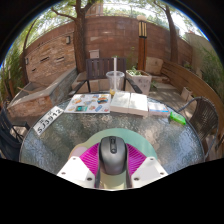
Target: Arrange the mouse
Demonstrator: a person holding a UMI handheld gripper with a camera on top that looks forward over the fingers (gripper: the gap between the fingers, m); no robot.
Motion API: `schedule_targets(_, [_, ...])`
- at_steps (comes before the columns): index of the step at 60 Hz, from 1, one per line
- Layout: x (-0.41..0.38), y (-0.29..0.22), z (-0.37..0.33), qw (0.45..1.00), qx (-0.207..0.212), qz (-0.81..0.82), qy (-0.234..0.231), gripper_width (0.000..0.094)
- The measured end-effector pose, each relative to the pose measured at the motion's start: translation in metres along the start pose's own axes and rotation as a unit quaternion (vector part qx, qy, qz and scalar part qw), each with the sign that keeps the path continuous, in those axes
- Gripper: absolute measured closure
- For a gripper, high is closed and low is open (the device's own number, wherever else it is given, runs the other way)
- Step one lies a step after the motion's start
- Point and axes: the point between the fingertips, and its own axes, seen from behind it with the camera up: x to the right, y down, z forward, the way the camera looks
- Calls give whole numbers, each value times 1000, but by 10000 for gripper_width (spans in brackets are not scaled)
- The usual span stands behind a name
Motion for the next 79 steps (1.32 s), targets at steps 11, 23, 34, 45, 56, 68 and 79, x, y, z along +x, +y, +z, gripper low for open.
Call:
schedule_targets(11, [12,25,13,999,-34,-16,1,394])
schedule_targets(23, [-1,-2,-41,1000,-13,-26,-7,58])
schedule_targets(34, [-8,-19,-132,999,21,-24,14,79])
schedule_targets(45, [-16,-11,-231,998,49,-21,35,78])
schedule_targets(56, [-25,12,-309,997,63,-23,48,81])
schedule_targets(68, [-35,28,-354,996,72,-31,48,79])
schedule_targets(79, [-35,33,-363,995,74,-31,51,79])
